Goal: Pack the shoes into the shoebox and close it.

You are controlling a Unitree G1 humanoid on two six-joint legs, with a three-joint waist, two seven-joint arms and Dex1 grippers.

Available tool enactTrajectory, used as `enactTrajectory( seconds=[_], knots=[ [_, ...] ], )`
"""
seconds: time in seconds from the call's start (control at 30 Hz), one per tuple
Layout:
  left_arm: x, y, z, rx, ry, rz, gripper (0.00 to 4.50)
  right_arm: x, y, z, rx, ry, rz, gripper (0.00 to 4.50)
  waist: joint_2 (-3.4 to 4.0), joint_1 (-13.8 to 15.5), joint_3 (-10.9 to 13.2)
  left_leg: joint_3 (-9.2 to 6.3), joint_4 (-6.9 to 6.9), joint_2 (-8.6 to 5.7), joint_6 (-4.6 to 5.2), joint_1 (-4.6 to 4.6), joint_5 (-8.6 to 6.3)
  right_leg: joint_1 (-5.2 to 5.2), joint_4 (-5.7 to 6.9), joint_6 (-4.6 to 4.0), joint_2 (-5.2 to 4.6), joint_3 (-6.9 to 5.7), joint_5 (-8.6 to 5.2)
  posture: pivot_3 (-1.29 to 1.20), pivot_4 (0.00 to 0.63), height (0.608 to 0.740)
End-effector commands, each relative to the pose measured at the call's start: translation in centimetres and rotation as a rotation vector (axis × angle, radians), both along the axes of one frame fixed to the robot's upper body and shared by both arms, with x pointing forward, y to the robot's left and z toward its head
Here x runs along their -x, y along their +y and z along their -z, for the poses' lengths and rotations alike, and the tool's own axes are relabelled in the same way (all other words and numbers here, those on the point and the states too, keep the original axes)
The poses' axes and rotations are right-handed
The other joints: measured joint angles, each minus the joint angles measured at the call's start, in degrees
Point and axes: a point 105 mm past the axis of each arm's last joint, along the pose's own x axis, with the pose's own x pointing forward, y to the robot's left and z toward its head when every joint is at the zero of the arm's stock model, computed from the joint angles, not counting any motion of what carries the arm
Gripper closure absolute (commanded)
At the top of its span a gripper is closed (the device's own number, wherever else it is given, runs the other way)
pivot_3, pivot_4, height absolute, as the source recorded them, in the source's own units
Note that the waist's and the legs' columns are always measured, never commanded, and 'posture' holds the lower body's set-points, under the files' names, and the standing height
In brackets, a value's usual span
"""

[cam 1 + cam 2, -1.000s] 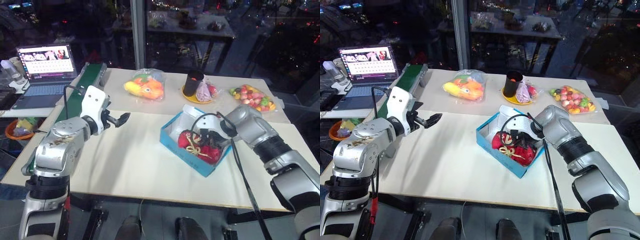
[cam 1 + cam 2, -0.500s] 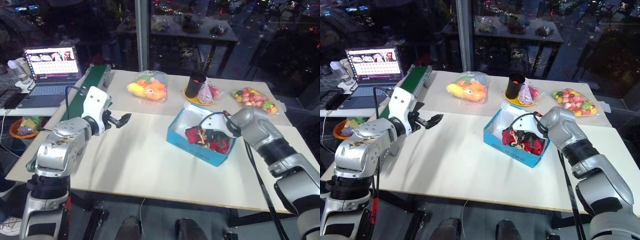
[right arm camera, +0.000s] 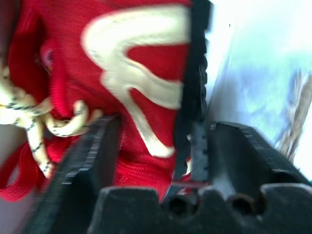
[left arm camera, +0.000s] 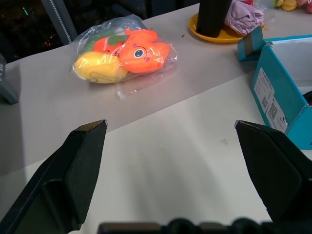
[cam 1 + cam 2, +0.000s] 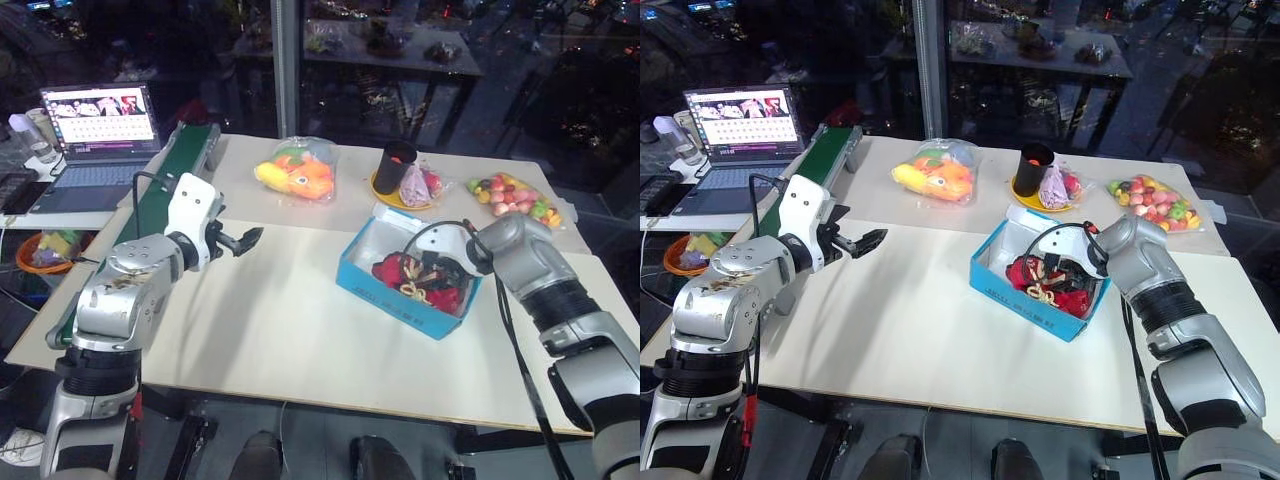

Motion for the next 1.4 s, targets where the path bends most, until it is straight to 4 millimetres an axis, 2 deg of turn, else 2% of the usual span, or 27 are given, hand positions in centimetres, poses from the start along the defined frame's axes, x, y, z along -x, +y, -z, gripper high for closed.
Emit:
enactTrajectory(
  seconds=[0.03,0.13,0.2,0.37,0.47,0.57,0.7,0.73,0.77,0.83,0.93,1.2,1.3,1.4],
  knots=[
    [-0.1,-0.5,-1.8,-0.011,-0.068,0.022,0.0,0.8,1.3,-2.1,-0.152,0.032,0.013,0.04,0.17,-0.6,0.2,0.0,0.0,0.0,0.0,-0.04,0.0,-0.06,0.02,-0.01,0.0,0.01,0.0,0.0,0.15,0.733],
    [-0.2,-0.6,-1.8,-0.01,-0.067,0.029,0.0,1.0,1.3,-4.2,-0.212,0.008,0.025,0.04,0.3,-1.2,0.38,0.01,0.0,-0.01,0.01,-0.5,0.02,-0.58,0.16,-0.07,0.01,0.09,0.03,0.0,0.15,0.733],
    [-0.2,-0.7,-1.8,-0.011,-0.066,0.032,0.0,1.0,1.0,-5.0,-0.219,-0.016,0.035,0.04,0.33,-1.44,0.42,-0.01,0.0,0.0,0.01,-0.75,0.02,-0.87,0.28,-0.44,0.05,0.11,0.26,0.0,0.15,0.733],
    [-0.4,-1.0,-1.8,-0.011,-0.066,0.04,0.0,0.6,0.8,-7.4,-0.271,-0.079,0.055,0.04,0.31,-1.56,0.53,0.04,-0.01,-0.06,0.01,-1.49,0.03,-1.77,0.53,-0.45,0.0,0.17,0.27,0.0,0.15,0.733],
    [-0.4,-1.1,-1.8,-0.01,-0.066,0.046,0.0,0.3,0.9,-8.6,-0.287,-0.106,0.054,0.04,0.36,-1.56,0.73,0.02,0.01,-0.06,0.01,-1.49,0.03,-1.84,0.69,-0.46,0.0,0.16,0.27,0.0,0.15,0.733],
    [-0.4,-1.2,-1.8,-0.01,-0.066,0.05,0.0,-0.4,0.9,-9.5,-0.29,-0.145,0.061,0.75,0.37,-1.59,0.84,0.03,0.02,-0.07,-0.04,-1.47,0.06,-1.83,0.73,-0.47,0.0,0.16,0.27,0.0,0.15,0.733],
    [-0.3,-1.2,-1.8,-0.011,-0.066,0.049,0.0,-0.7,1.3,-10.2,-0.307,-0.16,0.049,2.19,0.36,-1.77,0.87,0.03,0.03,-0.07,-0.09,-1.46,0.14,-1.83,0.77,-0.48,0.0,0.15,0.29,0.0,0.15,0.733],
    [-0.3,-1.1,-1.8,-0.012,-0.066,0.049,0.0,-0.8,1.4,-10.3,-0.31,-0.161,0.046,2.29,0.36,-1.82,0.87,0.03,0.03,-0.07,-0.09,-1.46,0.14,-1.83,0.79,-0.49,0.0,0.15,0.29,0.0,0.15,0.733],
    [-0.3,-1.1,-1.8,-0.012,-0.066,0.048,0.0,-0.9,1.6,-10.6,-0.319,-0.167,0.043,2.91,0.36,-1.86,0.87,0.02,0.03,-0.07,-0.09,-1.46,0.15,-1.83,0.79,-0.49,0.0,0.15,0.29,0.0,0.15,0.733],
    [-0.3,-1.1,-1.8,-0.013,-0.066,0.045,0.0,-1.2,2.1,-10.8,-0.332,-0.174,0.037,3.52,0.37,-2.05,0.88,0.02,0.03,-0.07,-0.09,-1.46,0.15,-1.83,0.8,-0.49,0.0,0.15,0.29,0.0,0.15,0.733],
    [-0.2,-1.1,-1.8,-0.011,-0.068,0.045,0.0,-1.7,2.8,-9.9,-0.33,-0.162,0.023,4.48,0.37,-2.4,0.89,0.02,0.03,-0.07,-0.1,-1.45,0.15,-1.83,0.82,-0.49,0.0,0.16,0.29,0.0,0.15,0.733],
    [0.0,-0.9,-2.0,-0.013,-0.071,0.036,0.0,-1.5,5.0,-7.2,-0.349,-0.07,-0.032,4.48,0.37,-2.41,0.89,0.01,0.04,-0.07,-0.09,-1.42,0.19,-1.84,0.96,-0.5,0.01,0.16,0.3,0.0,0.15,0.733],
    [0.0,-0.8,-2.0,-0.015,-0.072,0.032,0.0,-1.1,5.7,-5.3,-0.34,-0.021,-0.046,4.48,0.37,-2.38,0.89,0.01,0.06,-0.07,-0.1,-1.42,0.2,-1.83,0.98,-0.5,0.01,0.16,0.3,0.0,0.15,0.733],
    [0.1,-0.8,-2.1,-0.016,-0.073,0.029,0.0,-0.3,6.2,-2.5,-0.295,0.044,-0.064,4.48,0.36,-2.38,0.88,-0.01,0.08,-0.06,-0.09,-1.36,0.2,-1.78,1.0,-0.5,0.01,0.14,0.3,0.0,0.15,0.733]
  ],
)
